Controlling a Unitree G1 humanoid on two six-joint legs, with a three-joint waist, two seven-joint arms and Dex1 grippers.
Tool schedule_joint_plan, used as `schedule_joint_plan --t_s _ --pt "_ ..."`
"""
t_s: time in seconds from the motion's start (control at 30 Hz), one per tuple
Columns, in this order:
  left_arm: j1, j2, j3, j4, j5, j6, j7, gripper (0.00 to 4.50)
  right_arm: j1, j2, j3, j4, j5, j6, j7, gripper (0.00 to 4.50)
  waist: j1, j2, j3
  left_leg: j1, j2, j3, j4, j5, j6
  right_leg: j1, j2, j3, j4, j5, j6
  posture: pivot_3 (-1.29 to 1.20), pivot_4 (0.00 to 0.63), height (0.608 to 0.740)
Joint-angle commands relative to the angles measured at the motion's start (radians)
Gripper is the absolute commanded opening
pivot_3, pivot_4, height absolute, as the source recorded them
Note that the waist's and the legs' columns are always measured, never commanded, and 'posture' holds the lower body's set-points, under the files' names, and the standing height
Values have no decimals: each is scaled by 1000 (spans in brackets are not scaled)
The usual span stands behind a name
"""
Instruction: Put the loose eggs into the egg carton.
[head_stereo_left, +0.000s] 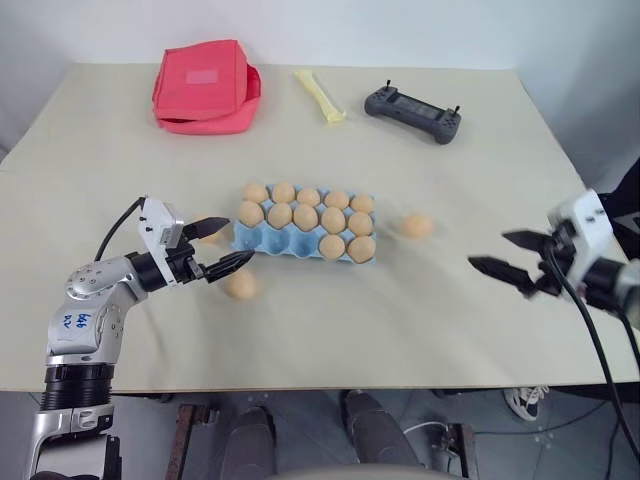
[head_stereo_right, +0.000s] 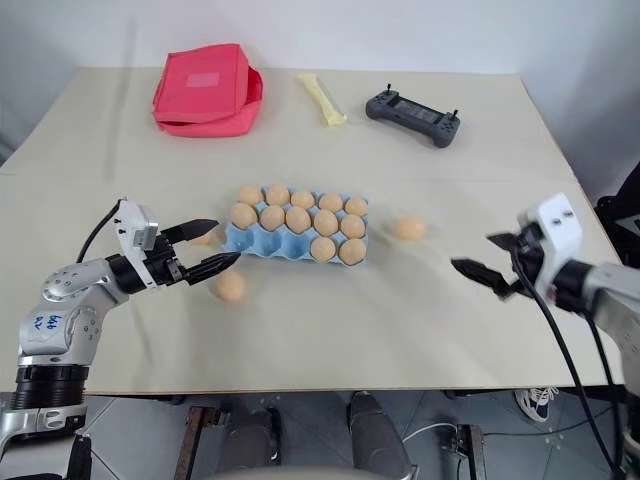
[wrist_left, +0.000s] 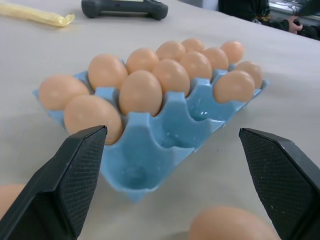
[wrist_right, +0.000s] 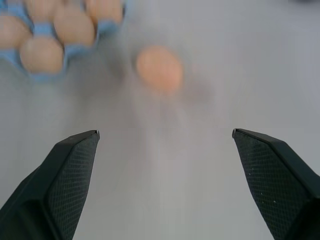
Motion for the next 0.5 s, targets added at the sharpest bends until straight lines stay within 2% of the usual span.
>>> schedule_joint_plan --t_s 0.03,0.23,0.33,0.5 --pt "-8 0 12 -29 -8 -12 6 4500 -103 59 82 82 -44 -66 -26 4467 2 0 0 0 0 1 0 0 0 0 0 1 0 0 0 0 150 740" --pt "17 8 31 -61 -13 -5 22 4500 -264 200 190 336 -161 -235 -66 4467 2 0 0 0 0 2 -1 0 0 -1 0 2 0 5 8 0 150 740" --pt "28 11 38 -73 -15 -2 29 4500 -320 245 225 453 -209 -306 -59 4467 2 0 0 -1 0 2 -3 0 0 -2 0 1 1 7 13 0 150 740" --pt "44 14 49 -90 -19 2 41 4500 -377 289 260 609 -263 -393 -37 4467 3 1 0 0 0 2 -7 0 0 -3 0 1 0 7 12 0 150 740"
